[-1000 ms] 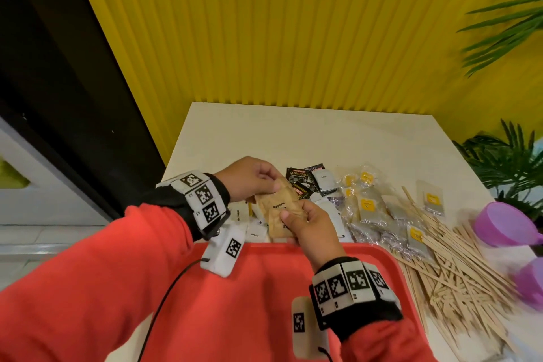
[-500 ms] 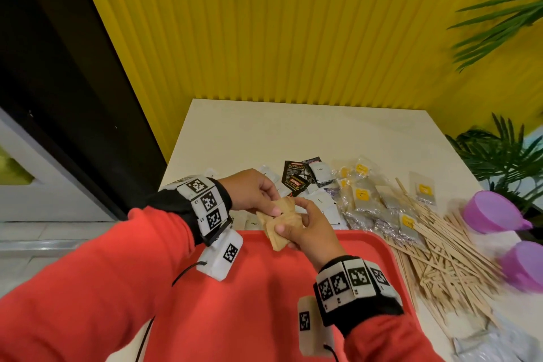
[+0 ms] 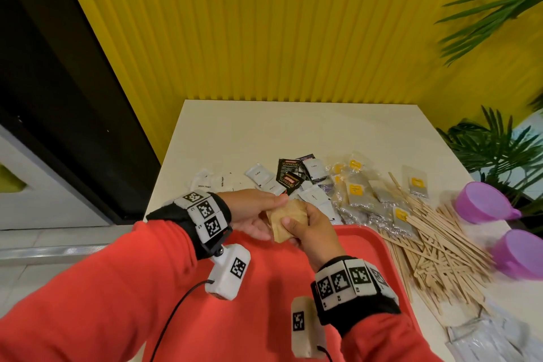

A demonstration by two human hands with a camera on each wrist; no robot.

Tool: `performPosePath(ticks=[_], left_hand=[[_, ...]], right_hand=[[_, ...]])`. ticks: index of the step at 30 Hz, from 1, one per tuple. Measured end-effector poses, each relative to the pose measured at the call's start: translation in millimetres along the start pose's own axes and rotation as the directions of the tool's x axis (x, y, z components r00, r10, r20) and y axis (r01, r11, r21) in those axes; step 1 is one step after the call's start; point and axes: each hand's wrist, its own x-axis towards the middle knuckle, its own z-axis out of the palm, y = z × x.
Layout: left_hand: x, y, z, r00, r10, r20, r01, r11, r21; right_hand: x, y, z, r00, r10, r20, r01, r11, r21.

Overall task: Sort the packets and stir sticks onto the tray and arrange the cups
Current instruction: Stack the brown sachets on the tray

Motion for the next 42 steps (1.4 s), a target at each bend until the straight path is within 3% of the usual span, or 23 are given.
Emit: performPosePath(ticks=[2,7,16,19,21,22,27,29,35,42], left_hand=[[3.6,-4.8,2.8,0.999,0.012,-0.039,-0.015,0.997,-0.070],[12.8,-19.1,5.5,0.986,0.071,-0.151,-0.075,0.997,-0.023],[11.8,-19.1,-2.9,0.964,0.097,-0.247,-0.035,0.969,0.244],[14.0,-12.6,-20.9,0.882,0.213,-0.420,-0.033,0.918,0.395],[21.5,-10.9,-38.5,0.797,0.314,-0.516,0.054,0.814,0.578],[25.0,-10.3,-46.3,0.780,0.328,-0.534,0.118,0.760,0.639],[50.3,-10.0,-64.1,0.836,0.221,-0.502,0.358,0.474,0.804],[57.2,-12.9,-65.0,0.846,0.164,-0.508,0.404,0.423,0.811],[63.3,-14.9,-59.4,0.836,0.056,-0.546,0.469,0.444,0.763],[61.5,-14.1,-57.6,0.841,0.091,-0.534,0.452,0.425,0.784]], right_hand=[[1.3,2.9,0.3,1.000,0.004,-0.004,-0.004,0.999,-0.041],[4.3,9.0,1.5,0.998,0.068,-0.012,-0.068,0.995,-0.067],[6.2,18.4,0.4,0.994,0.106,0.000,-0.105,0.989,-0.106],[7.4,19.2,-5.2,0.993,0.112,-0.034,-0.116,0.986,-0.122],[7.0,17.8,-9.0,0.993,0.112,-0.048,-0.117,0.986,-0.121],[6.7,17.4,-10.7,0.992,0.111,-0.050,-0.117,0.987,-0.115],[5.8,19.8,-17.8,0.993,0.098,-0.073,-0.107,0.986,-0.125],[4.9,20.8,-20.9,0.993,0.092,-0.070,-0.100,0.989,-0.108],[2.8,20.6,-29.0,0.992,0.100,-0.076,-0.108,0.989,-0.101],[0.0,21.0,-28.9,0.993,0.105,-0.057,-0.110,0.988,-0.109]])
